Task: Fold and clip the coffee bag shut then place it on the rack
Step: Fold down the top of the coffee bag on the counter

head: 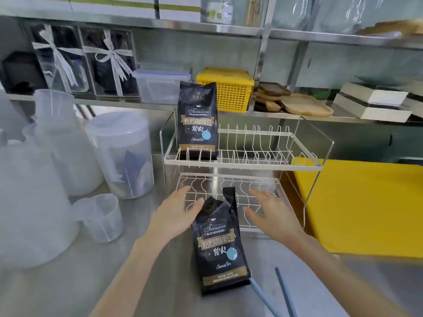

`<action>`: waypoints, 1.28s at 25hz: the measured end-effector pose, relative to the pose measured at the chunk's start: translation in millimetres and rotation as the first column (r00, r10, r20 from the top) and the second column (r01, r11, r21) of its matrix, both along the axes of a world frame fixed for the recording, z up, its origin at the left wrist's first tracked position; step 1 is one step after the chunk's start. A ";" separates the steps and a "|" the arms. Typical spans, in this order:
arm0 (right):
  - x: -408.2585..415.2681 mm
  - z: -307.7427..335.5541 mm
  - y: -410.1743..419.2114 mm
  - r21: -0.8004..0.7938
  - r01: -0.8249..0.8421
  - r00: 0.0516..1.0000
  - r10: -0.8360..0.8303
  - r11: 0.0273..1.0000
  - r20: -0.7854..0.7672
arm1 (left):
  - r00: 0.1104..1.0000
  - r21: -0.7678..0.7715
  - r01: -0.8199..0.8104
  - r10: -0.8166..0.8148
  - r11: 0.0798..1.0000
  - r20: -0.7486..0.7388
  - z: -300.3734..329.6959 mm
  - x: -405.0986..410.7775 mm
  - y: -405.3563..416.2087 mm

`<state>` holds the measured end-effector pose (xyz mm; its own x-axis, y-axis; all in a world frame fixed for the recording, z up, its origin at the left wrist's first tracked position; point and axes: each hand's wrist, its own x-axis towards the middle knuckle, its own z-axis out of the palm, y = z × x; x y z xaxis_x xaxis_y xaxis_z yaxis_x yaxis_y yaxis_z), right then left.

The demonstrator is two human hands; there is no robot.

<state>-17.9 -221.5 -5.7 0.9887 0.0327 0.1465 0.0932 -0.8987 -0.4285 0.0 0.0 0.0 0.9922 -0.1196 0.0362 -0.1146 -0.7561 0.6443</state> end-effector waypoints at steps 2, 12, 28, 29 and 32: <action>4.8 -11.8 1.2 0.024 0.024 0.998 -0.022 0.999 -0.051 | 0.999 0.005 -0.025 0.025 1.000 -0.046 -12.9 2.8 -0.7; 18.9 -71.1 16.0 0.268 0.064 0.967 0.006 0.961 -0.255 | 0.955 -0.186 -0.141 0.084 0.972 -0.283 -81.0 -2.7 -13.2; -15.0 -72.4 17.3 0.575 0.192 0.977 -0.102 0.795 -0.186 | 0.897 -0.684 -0.343 0.009 0.644 -0.441 -69.0 -29.2 -18.3; -19.9 -71.2 15.7 0.591 0.184 0.979 -0.091 0.786 -0.183 | 0.903 -0.693 -0.340 0.017 0.636 -0.429 -68.0 -30.9 -19.4; -32.6 -68.0 10.7 0.642 0.183 0.979 -0.079 0.744 -0.187 | 0.951 -0.715 -0.278 0.080 0.642 -0.298 -64.3 -34.5 -21.1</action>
